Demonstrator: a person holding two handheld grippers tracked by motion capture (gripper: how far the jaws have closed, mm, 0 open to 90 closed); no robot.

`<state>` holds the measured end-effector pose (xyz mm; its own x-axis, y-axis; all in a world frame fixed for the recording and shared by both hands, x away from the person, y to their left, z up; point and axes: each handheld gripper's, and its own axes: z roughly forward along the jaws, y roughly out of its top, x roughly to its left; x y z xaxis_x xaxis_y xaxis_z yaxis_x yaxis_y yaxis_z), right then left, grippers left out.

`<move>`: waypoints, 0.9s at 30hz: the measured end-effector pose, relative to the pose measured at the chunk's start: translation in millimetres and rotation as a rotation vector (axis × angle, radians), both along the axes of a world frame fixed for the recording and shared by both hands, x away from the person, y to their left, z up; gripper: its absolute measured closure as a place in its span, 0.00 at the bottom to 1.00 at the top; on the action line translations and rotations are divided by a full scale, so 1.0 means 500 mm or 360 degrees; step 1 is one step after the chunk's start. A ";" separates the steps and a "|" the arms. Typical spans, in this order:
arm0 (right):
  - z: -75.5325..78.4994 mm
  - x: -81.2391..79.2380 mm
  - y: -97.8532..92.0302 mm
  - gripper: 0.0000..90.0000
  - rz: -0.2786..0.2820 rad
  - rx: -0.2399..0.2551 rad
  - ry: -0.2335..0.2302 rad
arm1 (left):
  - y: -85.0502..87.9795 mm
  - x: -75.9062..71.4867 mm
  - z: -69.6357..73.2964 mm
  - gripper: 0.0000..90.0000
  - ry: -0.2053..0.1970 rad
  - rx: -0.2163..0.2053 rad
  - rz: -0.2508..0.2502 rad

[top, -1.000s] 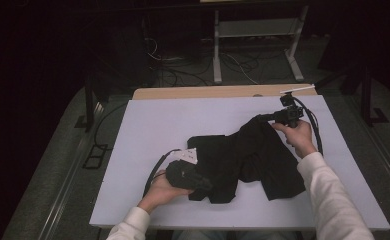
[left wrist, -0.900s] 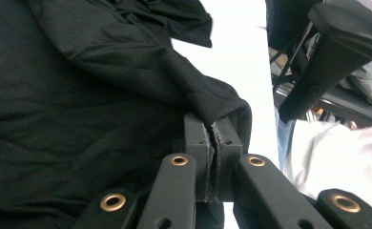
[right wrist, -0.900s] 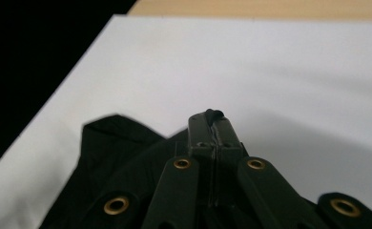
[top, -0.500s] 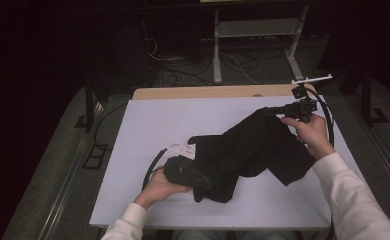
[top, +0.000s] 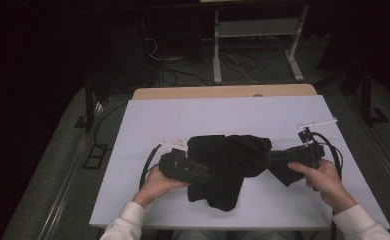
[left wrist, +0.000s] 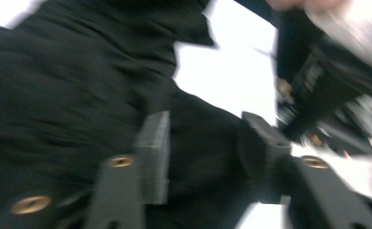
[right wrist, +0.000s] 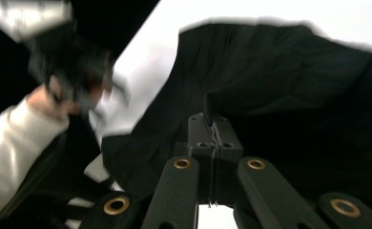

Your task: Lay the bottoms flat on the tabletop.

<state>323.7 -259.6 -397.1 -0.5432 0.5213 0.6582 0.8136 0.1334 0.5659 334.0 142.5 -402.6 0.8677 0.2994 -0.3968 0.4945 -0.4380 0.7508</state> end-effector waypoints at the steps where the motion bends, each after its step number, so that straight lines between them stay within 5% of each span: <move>1: -0.020 -0.022 0.003 0.97 0.0042 -0.0017 0.0042 | 0.001 0.010 0.001 0.51 -0.0009 0.0000 0.0045; 6: -0.053 -0.058 -0.001 0.97 0.0072 -0.0009 0.0102 | -0.013 0.070 0.011 0.42 -0.0106 0.0054 0.0244; 12: -0.074 -0.089 -0.005 0.97 0.0094 -0.0035 0.0121 | -0.042 0.146 0.008 0.40 -0.0159 0.0123 0.0337; 23: -0.092 -0.145 -0.004 0.97 0.0200 -0.0085 0.0197 | -0.079 0.232 -0.032 0.40 -0.0117 0.0273 0.0338; 27: -0.098 -0.158 -0.006 0.97 0.0219 -0.0079 0.0222 | -0.096 0.244 -0.048 0.41 -0.0126 0.0396 0.0283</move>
